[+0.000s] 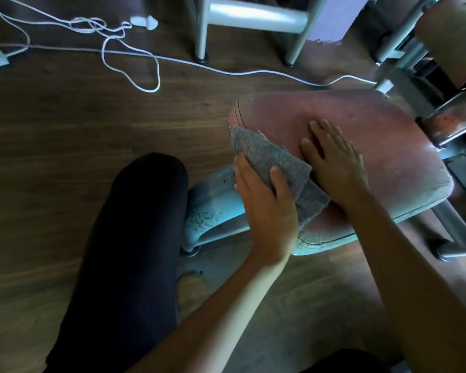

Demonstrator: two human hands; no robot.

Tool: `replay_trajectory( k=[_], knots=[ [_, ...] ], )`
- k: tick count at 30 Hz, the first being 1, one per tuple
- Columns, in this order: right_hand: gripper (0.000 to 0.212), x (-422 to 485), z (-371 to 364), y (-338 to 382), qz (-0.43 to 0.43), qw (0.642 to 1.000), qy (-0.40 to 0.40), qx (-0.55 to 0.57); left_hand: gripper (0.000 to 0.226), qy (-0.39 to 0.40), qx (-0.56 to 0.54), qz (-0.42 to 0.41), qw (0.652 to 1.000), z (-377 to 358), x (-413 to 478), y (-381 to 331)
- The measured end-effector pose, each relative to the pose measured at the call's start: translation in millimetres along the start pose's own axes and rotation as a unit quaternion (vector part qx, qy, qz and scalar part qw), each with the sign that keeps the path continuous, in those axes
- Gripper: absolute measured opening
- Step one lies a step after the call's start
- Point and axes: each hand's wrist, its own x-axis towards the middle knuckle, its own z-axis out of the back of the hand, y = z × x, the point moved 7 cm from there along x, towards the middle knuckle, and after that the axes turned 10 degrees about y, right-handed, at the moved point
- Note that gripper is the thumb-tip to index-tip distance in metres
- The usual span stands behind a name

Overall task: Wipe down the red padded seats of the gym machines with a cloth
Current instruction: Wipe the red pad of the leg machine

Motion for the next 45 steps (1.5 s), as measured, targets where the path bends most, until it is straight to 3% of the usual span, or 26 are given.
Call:
replay_trajectory(
  k=[5,11,14,18,23,29,34,40,45],
  knots=[
    [0.058,3.9,-1.6,-3.2,-0.009,1.000,-0.001,0.002,0.070,0.067,-0.012,-0.025,0.997,-7.5,-55.0,6.3],
    [0.057,2.4,-2.6,-3.3,-0.011,1.000,0.008,0.009,0.065,0.022,0.024,0.014,0.999,4.5,18.8,-6.0],
    [0.057,2.6,-1.9,-2.4,-0.013,1.000,0.012,0.008,0.065,0.020,-0.008,0.020,1.000,1.5,2.2,-2.8],
    [0.057,3.6,-1.9,-1.9,-0.015,1.000,0.005,0.003,0.069,0.076,-0.042,-0.018,0.996,2.1,-49.3,-5.3],
    [0.057,3.2,-3.6,-3.4,-0.015,1.000,0.008,0.003,0.071,0.031,-0.017,0.037,0.999,12.9,38.0,-4.5],
    [0.056,4.3,-3.3,-2.7,-0.017,1.000,0.004,-0.006,0.066,0.085,-0.046,-0.005,0.995,10.6,-32.6,-2.0],
    [0.056,3.6,-3.4,-4.4,-0.014,1.000,0.004,-0.002,0.068,0.058,0.006,0.017,0.998,12.1,28.2,-5.0],
    [0.056,4.8,-1.7,-2.0,-0.018,1.000,-0.001,-0.004,0.072,0.113,-0.034,0.007,0.993,7.5,-37.1,3.0],
    [0.056,0.2,-0.6,-0.6,-0.016,1.000,-0.005,0.003,0.076,0.086,-0.008,0.016,0.996,10.2,14.3,4.1]
  ],
)
